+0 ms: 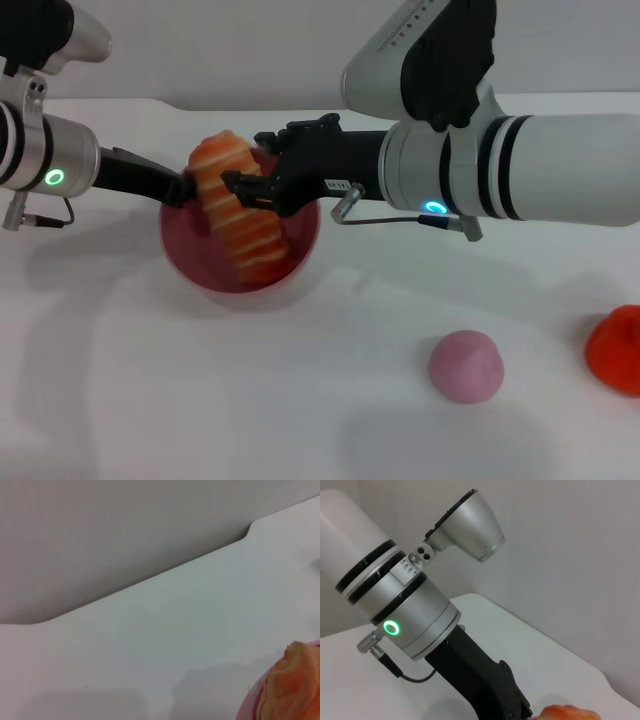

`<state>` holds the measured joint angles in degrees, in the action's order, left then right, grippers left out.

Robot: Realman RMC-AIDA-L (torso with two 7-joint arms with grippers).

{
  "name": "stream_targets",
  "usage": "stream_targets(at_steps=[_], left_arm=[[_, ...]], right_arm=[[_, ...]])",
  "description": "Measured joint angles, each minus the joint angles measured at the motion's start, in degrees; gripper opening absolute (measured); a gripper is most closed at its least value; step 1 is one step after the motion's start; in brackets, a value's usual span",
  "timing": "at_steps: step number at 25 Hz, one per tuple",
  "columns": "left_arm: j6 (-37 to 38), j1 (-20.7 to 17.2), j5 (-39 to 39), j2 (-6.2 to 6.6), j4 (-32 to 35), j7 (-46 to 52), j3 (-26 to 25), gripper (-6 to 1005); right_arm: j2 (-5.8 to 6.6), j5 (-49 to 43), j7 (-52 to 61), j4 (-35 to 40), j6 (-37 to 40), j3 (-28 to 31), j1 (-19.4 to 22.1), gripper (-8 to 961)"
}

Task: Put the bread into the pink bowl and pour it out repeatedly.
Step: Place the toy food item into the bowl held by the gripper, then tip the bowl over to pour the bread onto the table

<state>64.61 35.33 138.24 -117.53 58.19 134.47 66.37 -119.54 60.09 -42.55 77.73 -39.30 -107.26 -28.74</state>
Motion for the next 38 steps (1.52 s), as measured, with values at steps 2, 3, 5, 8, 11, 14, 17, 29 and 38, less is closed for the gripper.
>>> stream_targets(at_steps=[2, 3, 5, 8, 11, 14, 17, 29, 38], left_arm=[[-0.12, 0.00, 0.00, -0.02, -0.01, 0.00, 0.11, 43], [-0.17, 0.00, -0.01, -0.04, -0.02, 0.00, 0.14, 43], [-0.23, 0.00, -0.01, -0.09, -0.02, 0.01, 0.19, 43], [-0.47, 0.00, -0.01, -0.14, -0.02, 0.07, 0.28, 43], [-1.13, 0.02, -0.07, -0.26, -0.01, 0.04, 0.39, 43], [-2.25, 0.12, -1.21, -0.39, 0.14, -0.40, 2.18, 44], [-4.01, 0.17, -2.56, -0.41, 0.08, -0.42, 5.07, 44], [-7.52, 1.02, -6.87, -0.48, 0.37, -0.44, 13.04, 44], [-9.11, 1.36, -9.19, -0.58, 0.59, -0.71, 17.07, 43]], right_arm=[[-0.01, 0.02, -0.01, 0.35, 0.00, 0.30, 0.15, 376], [-0.02, 0.02, -0.03, 0.79, 0.01, 0.51, 0.31, 410], [-0.04, -0.01, -0.27, 2.17, 0.17, 1.29, 0.74, 478], [-0.14, -0.02, -3.17, 6.39, 0.84, 4.42, 2.68, 578], [-0.26, 1.58, -9.05, 9.87, 5.16, 6.61, 5.64, 645], [-0.33, 7.04, -16.97, 9.85, 12.89, 7.18, 8.14, 646], [-0.34, 18.73, -29.30, 6.25, 22.42, 7.09, 9.82, 644], [-0.14, 74.37, -73.64, -8.81, 9.77, 13.81, 10.25, 642], [-0.03, 87.83, -98.54, -24.94, -23.79, 17.83, 12.79, 643]])
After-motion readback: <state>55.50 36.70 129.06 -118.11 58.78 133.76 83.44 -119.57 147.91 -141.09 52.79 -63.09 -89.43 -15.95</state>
